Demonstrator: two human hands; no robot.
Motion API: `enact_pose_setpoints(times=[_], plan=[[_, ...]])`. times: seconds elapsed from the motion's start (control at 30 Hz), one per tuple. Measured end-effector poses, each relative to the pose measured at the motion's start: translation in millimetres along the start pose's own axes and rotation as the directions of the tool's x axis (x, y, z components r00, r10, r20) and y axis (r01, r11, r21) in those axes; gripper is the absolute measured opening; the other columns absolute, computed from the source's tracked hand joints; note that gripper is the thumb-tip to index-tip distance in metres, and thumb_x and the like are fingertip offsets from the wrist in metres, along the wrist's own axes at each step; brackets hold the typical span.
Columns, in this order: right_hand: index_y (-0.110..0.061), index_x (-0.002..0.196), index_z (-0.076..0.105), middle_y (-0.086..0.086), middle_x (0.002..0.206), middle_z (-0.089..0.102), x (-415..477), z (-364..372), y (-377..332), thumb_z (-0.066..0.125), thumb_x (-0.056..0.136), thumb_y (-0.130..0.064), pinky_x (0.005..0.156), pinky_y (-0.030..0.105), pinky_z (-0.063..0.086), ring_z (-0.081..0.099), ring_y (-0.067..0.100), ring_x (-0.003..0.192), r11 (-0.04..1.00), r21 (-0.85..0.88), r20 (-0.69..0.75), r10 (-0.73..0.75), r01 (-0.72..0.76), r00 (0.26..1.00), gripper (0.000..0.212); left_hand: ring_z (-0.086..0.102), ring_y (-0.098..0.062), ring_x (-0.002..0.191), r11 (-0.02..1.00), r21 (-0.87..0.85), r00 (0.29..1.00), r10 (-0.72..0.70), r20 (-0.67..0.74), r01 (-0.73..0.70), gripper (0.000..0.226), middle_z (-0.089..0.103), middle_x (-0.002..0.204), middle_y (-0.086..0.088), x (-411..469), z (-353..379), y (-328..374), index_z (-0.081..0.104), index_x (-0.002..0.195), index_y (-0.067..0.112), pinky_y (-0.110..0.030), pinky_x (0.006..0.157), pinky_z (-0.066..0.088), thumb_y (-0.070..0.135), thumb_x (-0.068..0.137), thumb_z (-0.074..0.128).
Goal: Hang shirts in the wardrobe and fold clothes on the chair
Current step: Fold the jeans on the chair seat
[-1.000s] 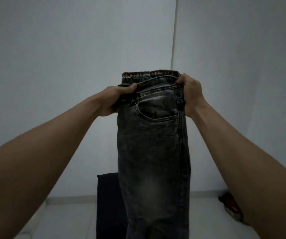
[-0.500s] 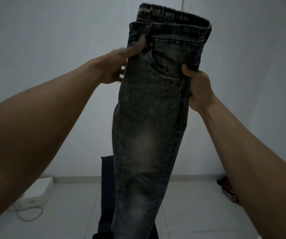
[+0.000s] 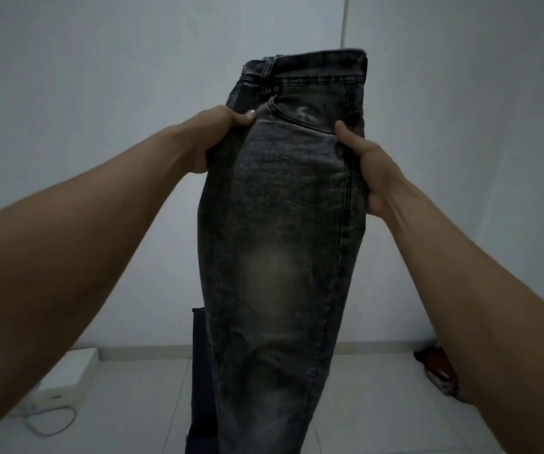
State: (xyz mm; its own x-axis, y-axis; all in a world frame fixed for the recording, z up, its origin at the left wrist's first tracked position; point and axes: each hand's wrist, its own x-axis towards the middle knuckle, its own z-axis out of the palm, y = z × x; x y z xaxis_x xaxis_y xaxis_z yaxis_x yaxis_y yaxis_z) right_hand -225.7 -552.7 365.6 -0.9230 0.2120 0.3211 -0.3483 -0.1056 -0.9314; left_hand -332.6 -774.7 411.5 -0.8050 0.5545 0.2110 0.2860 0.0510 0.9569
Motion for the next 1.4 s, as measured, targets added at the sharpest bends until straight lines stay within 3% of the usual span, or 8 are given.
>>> enact_pose_setpoints(times=[0.17,0.3,0.5,0.67,0.83,0.97,1.3,1.4], plan=[[-0.002,0.128,0.067,0.015,0.123,0.071,-8,-5,17,0.066,0.089,-0.028,0.093,0.039,0.058,0.07,0.029,0.109,0.988,-0.065,0.119,0.144,-0.137,0.982,0.046,0.07,-0.024,0.079,0.995,-0.065,0.991,-0.078,-0.109,0.072,0.032,0.074,0.09,-0.008,11,-2,-10,0.066,0.108,0.013,-0.033,0.078,0.055,0.042,0.095,0.061],[-0.003,0.106,0.073,0.012,0.094,0.078,1,4,20,0.063,0.095,-0.018,0.066,0.033,0.062,0.076,0.024,0.08,0.986,-0.012,-0.017,0.164,-0.165,0.986,0.021,0.07,-0.027,0.098,0.988,-0.072,0.982,-0.123,0.145,0.135,0.052,0.073,0.11,-0.012,-4,-21,-25,0.07,0.109,0.009,-0.039,0.097,0.049,0.052,0.078,0.072],[-0.006,0.129,0.067,0.015,0.117,0.073,-3,5,33,0.063,0.091,-0.047,0.086,0.039,0.058,0.071,0.03,0.104,0.992,-0.046,0.084,0.119,-0.115,0.989,0.056,0.069,-0.023,0.082,0.981,-0.015,0.981,-0.192,-0.038,0.192,0.032,0.073,0.099,-0.012,-2,-29,-38,0.068,0.102,0.008,-0.034,0.073,0.052,0.038,0.094,0.063],[-0.002,0.109,0.073,0.02,0.111,0.074,2,4,41,0.068,0.092,-0.021,0.074,0.039,0.06,0.075,0.031,0.089,0.98,-0.12,-0.024,0.158,-0.16,0.987,0.025,0.068,-0.03,0.11,0.983,0.003,0.973,-0.185,0.135,0.186,0.07,0.068,0.124,-0.015,-10,-47,-47,0.059,0.127,0.004,-0.041,0.09,0.05,0.054,0.08,0.072],[-0.002,0.125,0.067,0.016,0.12,0.071,1,0,42,0.067,0.09,-0.034,0.096,0.043,0.053,0.069,0.032,0.109,0.99,-0.029,0.096,0.139,-0.137,0.986,0.047,0.066,-0.027,0.11,0.99,-0.089,0.993,-0.111,0.026,0.113,0.049,0.068,0.126,-0.015,-12,-41,-68,0.065,0.124,0.005,-0.038,0.093,0.052,0.037,0.087,0.069],[-0.002,0.115,0.07,0.021,0.121,0.071,8,6,35,0.063,0.095,-0.017,0.09,0.042,0.057,0.072,0.031,0.099,0.994,-0.067,-0.031,0.08,-0.082,0.996,0.026,0.063,-0.029,0.108,0.983,-0.134,0.991,-0.131,-0.011,0.129,0.061,0.068,0.12,-0.013,-17,-36,-64,0.064,0.122,0.012,-0.041,0.088,0.05,0.059,0.084,0.065],[-0.002,0.115,0.07,0.019,0.119,0.072,5,-3,48,0.071,0.09,-0.019,0.088,0.046,0.056,0.07,0.036,0.106,0.992,-0.092,-0.087,0.082,-0.09,0.993,0.031,0.071,-0.022,0.09,0.98,-0.186,0.995,-0.08,-0.054,0.069,0.04,0.076,0.099,-0.005,-31,-12,-68,0.07,0.109,0.012,-0.032,0.073,0.051,0.047,0.095,0.058],[-0.003,0.11,0.073,0.017,0.114,0.074,5,-5,49,0.073,0.088,-0.028,0.082,0.043,0.058,0.073,0.034,0.099,0.995,-0.004,-0.109,0.098,-0.099,0.989,0.033,0.056,-0.034,0.116,0.993,-0.105,0.994,-0.065,-0.087,0.056,0.077,0.044,0.152,-0.016,-22,-8,-66,0.028,0.155,0.01,-0.033,0.073,0.051,0.026,0.092,0.069]])
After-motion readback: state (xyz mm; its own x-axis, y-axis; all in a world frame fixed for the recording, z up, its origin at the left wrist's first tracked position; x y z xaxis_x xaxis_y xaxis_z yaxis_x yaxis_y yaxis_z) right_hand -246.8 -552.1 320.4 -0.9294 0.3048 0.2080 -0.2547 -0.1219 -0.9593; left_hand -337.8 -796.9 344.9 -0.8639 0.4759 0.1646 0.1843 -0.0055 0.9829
